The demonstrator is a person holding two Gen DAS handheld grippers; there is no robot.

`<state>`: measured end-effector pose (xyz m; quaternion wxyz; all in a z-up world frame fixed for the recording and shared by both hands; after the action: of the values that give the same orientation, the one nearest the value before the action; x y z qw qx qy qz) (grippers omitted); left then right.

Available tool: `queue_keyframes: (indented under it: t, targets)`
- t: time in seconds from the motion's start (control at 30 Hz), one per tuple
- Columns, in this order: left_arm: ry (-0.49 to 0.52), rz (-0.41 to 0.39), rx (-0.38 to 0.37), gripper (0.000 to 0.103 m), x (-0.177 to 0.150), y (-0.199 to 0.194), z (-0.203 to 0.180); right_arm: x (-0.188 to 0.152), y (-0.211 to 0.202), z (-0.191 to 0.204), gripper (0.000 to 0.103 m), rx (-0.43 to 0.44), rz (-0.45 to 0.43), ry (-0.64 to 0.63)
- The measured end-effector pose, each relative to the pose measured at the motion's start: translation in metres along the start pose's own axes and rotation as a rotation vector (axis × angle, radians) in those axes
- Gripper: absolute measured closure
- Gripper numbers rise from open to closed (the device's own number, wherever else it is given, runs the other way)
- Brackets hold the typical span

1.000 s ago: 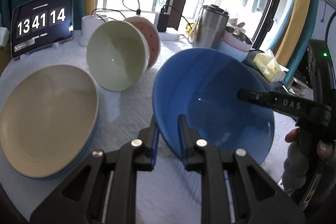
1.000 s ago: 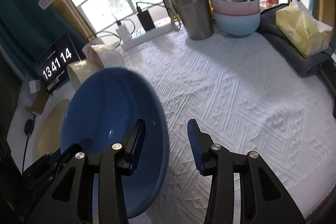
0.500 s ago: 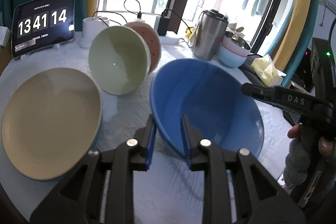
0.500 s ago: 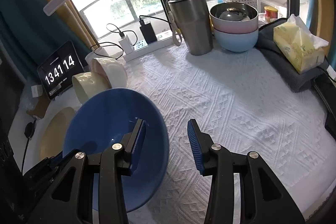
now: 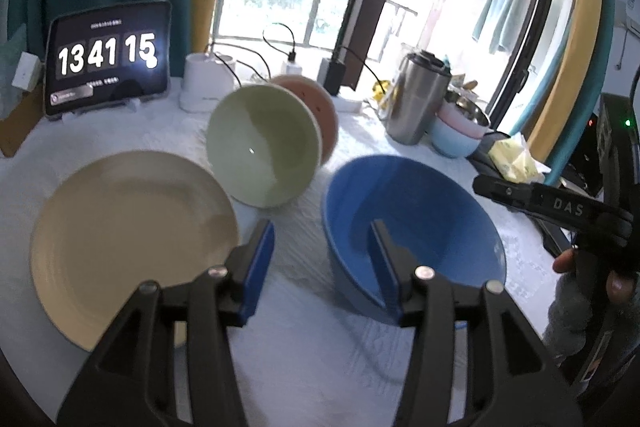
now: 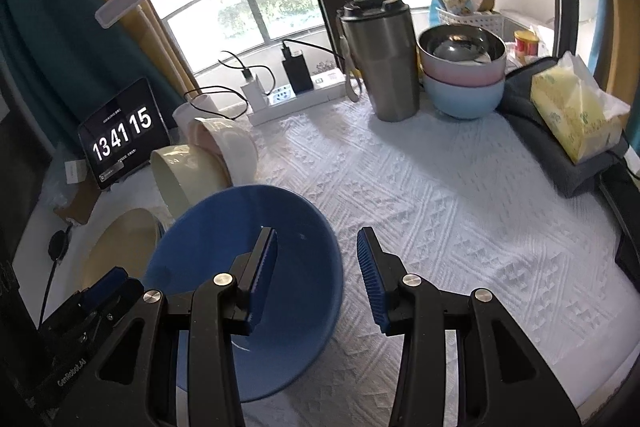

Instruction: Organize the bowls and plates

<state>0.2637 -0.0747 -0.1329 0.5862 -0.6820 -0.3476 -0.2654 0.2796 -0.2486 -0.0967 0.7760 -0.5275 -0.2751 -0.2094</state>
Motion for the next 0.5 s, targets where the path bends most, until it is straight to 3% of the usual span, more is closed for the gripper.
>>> queue_keyframes:
  t: [0.5]
  targets:
    - [0.037, -0.055, 0.096, 0.053, 0.034, -0.004, 0.051, 0.016, 0.023, 0.067, 0.059, 0.045, 0.017, -0.124]
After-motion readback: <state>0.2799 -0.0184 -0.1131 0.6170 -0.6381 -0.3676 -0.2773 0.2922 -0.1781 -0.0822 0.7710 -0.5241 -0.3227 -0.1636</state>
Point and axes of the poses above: each gripper's, at about its wrist camera, not at the fingertips, and y roughly the way its jaws point, z to its left, x to its top, the point moved 9 cm from there along y, roughly the way its jaws point, and after that the axes turned 8 degrees about x, right-handed, at the moved point
